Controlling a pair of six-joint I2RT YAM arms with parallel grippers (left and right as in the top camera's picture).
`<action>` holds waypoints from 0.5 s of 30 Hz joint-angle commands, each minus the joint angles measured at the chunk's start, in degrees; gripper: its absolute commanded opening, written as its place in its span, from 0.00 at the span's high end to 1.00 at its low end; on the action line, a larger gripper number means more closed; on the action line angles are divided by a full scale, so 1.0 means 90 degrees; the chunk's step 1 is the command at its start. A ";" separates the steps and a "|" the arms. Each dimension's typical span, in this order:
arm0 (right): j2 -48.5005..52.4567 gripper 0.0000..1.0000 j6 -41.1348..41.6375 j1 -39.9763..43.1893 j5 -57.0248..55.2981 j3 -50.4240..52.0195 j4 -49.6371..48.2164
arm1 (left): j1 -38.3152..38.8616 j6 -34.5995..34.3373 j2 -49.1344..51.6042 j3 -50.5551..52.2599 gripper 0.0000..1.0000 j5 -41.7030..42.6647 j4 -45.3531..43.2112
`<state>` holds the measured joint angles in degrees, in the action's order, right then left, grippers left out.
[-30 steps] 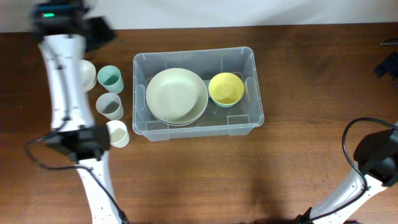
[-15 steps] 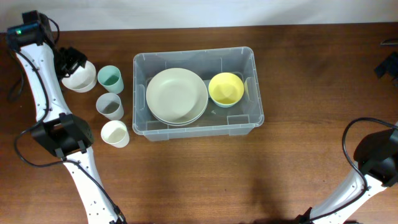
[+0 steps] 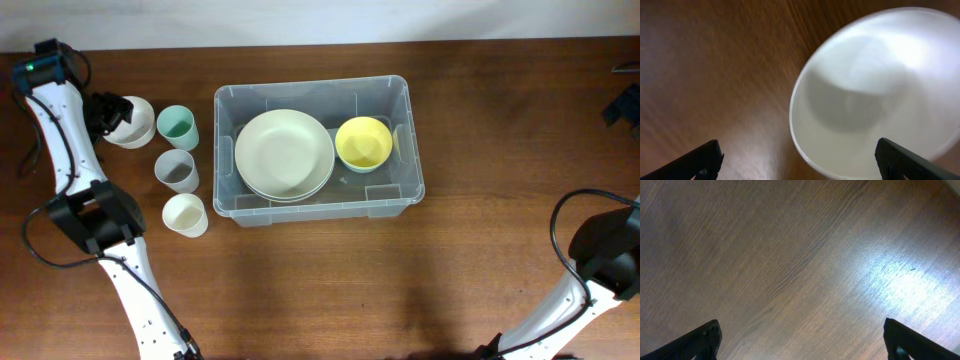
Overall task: Pack container
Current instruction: 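Grasp the white bowl's rim with the left gripper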
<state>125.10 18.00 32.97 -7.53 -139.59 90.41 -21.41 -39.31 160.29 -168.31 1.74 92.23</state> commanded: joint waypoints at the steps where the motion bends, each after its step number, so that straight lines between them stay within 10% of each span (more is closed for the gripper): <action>1: 0.0085 0.01 0.0027 0.0049 -0.0075 0.0022 -0.0002 | -0.0027 -0.0119 0.0199 -0.0029 0.01 0.0024 -0.0121; 15: 0.0085 0.01 0.0027 0.0049 -0.0075 0.0022 -0.0002 | -0.0034 -0.0114 0.0709 -0.0029 0.11 0.0005 -0.0231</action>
<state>125.10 18.00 32.97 -7.53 -139.59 90.41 -21.41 -40.14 164.64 -168.31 1.74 90.00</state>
